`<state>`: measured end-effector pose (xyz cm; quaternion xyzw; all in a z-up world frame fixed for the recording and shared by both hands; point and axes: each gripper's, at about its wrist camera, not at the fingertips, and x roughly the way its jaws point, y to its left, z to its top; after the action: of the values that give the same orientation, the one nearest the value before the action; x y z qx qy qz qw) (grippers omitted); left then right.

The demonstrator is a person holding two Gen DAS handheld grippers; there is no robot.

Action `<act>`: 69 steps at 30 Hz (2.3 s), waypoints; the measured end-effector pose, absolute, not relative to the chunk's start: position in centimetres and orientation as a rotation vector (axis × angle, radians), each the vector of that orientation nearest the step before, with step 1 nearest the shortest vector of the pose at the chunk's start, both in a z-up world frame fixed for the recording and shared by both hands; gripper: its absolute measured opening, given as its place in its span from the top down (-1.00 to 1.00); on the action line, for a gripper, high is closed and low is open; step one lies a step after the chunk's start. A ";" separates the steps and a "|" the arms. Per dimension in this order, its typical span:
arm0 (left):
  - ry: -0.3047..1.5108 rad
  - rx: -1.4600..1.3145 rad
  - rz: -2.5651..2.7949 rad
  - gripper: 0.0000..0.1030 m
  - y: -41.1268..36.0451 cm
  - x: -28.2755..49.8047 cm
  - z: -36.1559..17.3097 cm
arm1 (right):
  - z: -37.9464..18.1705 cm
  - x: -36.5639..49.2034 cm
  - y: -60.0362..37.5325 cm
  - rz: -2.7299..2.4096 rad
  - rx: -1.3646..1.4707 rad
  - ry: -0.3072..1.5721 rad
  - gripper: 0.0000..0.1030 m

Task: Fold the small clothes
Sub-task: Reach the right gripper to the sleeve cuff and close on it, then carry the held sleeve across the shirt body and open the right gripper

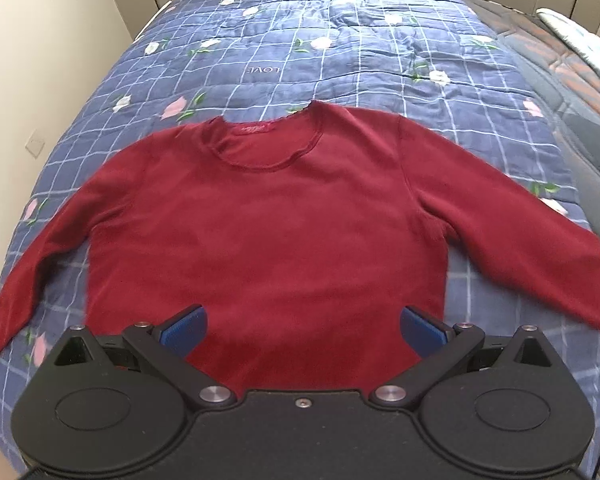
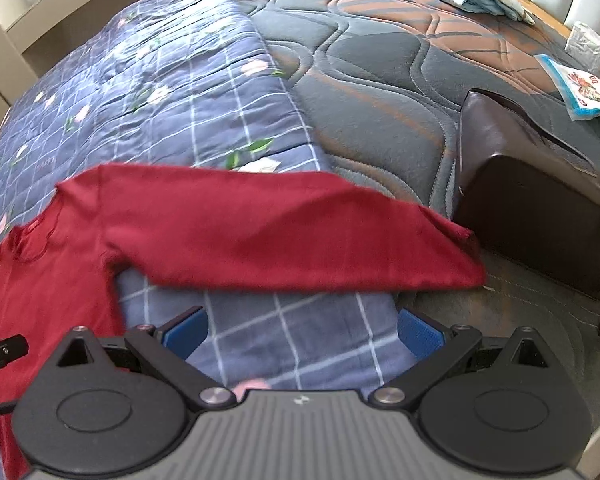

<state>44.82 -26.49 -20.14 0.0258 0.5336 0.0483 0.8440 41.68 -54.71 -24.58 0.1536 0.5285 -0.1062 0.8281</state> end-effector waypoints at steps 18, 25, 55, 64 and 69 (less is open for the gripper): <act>1.105 0.114 0.063 -0.99 -30.0 51.8 -28.2 | -32.1 39.4 -63.1 -0.509 0.712 0.720 -1.00; 1.119 0.127 0.045 -0.99 -31.5 52.3 -28.9 | -36.1 38.2 -67.3 -0.679 0.853 0.719 -1.00; 1.114 0.044 0.068 -0.99 -28.6 51.5 -27.8 | -33.9 38.4 -64.5 -0.658 0.728 0.592 0.86; 1.063 -0.012 0.068 -0.99 -23.1 51.1 -26.4 | -25.8 44.0 -57.0 -0.331 0.482 0.477 0.86; 1.027 -0.041 0.088 -0.99 -17.2 51.0 -24.8 | -22.0 48.8 -48.9 -0.127 0.391 0.447 0.86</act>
<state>51.00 -17.25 -24.77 -0.0198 0.4908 0.0421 0.8700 48.76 -48.90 -22.04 0.1926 0.2200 -0.0627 0.9542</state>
